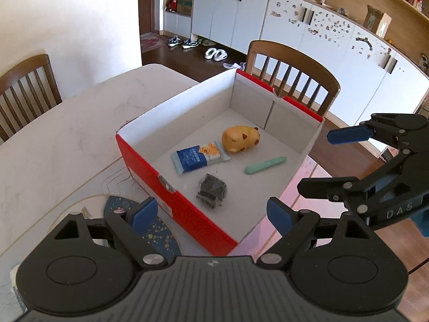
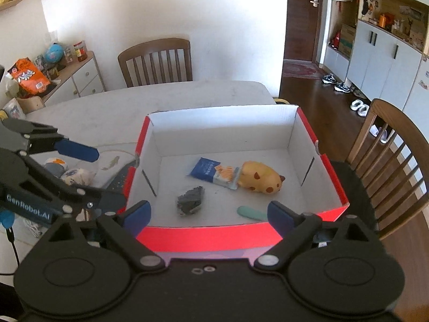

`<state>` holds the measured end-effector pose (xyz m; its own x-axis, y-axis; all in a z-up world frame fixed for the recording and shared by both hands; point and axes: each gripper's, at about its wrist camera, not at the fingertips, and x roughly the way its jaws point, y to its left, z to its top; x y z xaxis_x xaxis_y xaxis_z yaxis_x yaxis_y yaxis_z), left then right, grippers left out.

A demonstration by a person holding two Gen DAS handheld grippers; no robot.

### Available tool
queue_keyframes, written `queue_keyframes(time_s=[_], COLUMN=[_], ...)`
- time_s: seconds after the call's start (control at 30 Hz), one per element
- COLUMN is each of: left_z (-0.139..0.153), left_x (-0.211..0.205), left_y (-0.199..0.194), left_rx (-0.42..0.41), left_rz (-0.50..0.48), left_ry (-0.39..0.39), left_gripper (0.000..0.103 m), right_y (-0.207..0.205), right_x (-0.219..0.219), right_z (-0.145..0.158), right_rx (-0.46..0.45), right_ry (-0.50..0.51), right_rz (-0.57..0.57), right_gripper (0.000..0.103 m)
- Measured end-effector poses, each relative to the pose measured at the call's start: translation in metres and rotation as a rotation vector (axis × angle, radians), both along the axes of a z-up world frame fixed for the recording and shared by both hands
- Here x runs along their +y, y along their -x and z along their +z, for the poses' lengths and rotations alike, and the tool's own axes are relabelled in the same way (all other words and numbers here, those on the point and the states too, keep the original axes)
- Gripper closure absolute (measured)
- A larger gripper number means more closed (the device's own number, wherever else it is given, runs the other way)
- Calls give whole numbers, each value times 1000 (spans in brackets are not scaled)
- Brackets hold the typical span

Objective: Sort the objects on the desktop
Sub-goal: 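Withdraw both tools from the shoebox back toward the snack pile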

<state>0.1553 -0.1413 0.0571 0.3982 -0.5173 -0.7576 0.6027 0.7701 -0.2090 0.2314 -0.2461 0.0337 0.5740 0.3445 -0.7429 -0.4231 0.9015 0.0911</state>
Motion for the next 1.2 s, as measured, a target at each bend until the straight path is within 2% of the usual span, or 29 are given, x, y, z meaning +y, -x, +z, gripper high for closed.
queue_keyframes(time_s=[0.17, 0.33, 0.8, 1.2], left_z=[-1, 0, 2, -6], left_x=[12, 26, 64, 96], left_y=[12, 22, 52, 72], left_rx=[-4, -14, -58, -52], left_rz=[-2, -1, 4, 17], left_ry=[9, 21, 43, 60], left_gripper=[14, 6, 3, 3], right_y=[11, 22, 55, 79], right_x=[9, 15, 45, 75], right_z=[0, 2, 1, 2], right_rx=[-4, -8, -26, -36], right_ry=[3, -8, -16, -31], right_rz=[-17, -43, -84, -90], right_gripper=[6, 6, 4, 4])
